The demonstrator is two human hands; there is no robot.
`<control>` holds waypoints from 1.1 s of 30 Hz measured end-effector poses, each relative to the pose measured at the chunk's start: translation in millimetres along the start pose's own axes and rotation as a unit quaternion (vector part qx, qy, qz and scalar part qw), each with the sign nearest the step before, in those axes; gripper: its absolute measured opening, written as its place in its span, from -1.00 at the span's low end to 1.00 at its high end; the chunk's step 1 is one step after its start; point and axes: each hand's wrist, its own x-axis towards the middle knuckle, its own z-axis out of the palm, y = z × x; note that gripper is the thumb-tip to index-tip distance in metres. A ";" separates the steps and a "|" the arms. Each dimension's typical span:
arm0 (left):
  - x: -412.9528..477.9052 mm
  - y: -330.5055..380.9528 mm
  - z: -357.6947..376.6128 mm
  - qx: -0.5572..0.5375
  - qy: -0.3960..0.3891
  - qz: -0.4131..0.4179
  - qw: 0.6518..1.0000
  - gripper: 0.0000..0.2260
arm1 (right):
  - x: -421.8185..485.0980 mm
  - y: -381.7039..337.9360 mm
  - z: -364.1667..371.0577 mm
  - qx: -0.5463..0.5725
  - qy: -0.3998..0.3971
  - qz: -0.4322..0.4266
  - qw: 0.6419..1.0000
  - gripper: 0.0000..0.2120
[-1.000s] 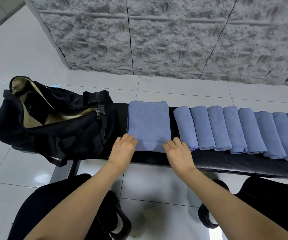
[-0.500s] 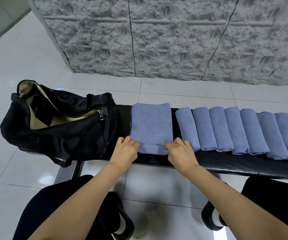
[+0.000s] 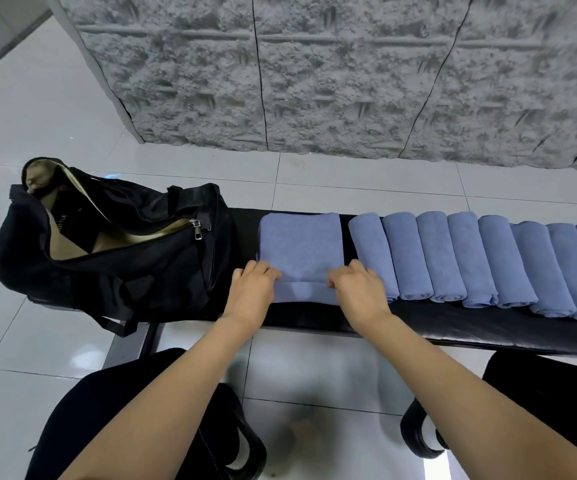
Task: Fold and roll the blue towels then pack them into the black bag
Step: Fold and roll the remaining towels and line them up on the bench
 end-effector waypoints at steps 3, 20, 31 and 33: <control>-7.5 5.0 6.1 0.040 0.034 0.045 0.998 -0.59 | -13.7 -5.4 9.8 -0.045 0.053 -0.052 0.996 -0.59; -25.3 1.7 21.8 0.138 0.030 0.093 0.986 -0.52 | -22.5 5.0 24.0 -0.035 0.044 -0.097 0.994 -0.44; -10.2 9.3 13.1 0.117 0.035 0.011 0.992 -0.90 | -2.2 -4.4 7.9 -0.070 0.008 -0.053 0.996 -0.52; -8.0 14.2 12.1 0.082 0.034 -0.016 0.996 -0.73 | -2.2 -10.7 9.7 -0.053 0.036 -0.056 0.996 -0.42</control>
